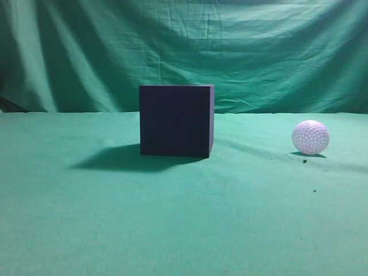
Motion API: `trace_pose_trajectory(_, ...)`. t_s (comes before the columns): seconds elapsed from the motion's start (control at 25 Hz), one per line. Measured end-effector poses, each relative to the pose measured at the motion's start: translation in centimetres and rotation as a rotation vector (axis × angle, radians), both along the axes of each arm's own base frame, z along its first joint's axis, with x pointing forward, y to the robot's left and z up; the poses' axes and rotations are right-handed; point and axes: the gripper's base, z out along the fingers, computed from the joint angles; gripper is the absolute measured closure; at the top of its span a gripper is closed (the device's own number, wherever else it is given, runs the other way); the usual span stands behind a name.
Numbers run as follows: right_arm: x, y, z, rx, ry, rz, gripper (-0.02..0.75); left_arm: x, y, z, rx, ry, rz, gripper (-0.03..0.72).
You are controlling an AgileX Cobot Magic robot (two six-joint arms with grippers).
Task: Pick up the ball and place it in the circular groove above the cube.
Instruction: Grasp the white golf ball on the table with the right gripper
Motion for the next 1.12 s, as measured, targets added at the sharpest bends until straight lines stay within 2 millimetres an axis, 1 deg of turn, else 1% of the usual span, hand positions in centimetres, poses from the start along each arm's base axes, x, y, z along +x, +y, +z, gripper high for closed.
trace_pose_trajectory(0.84, 0.0, 0.0, 0.0, 0.010, -0.010, -0.001, 0.738, 0.0, 0.0, 0.0, 0.000, 0.000, 0.000, 0.688)
trace_pose_trajectory(0.96, 0.2, 0.2, 0.8, 0.122, -0.089, -0.011, 0.738, 0.0, 0.0, 0.0, 0.000, 0.000, 0.000, 0.688)
trace_pose_trajectory(1.12, 0.4, 0.0, 2.5, 0.194, -0.273, -0.038, 0.738, 0.0, 0.0, 0.0, 0.000, 0.000, 0.000, 0.688)
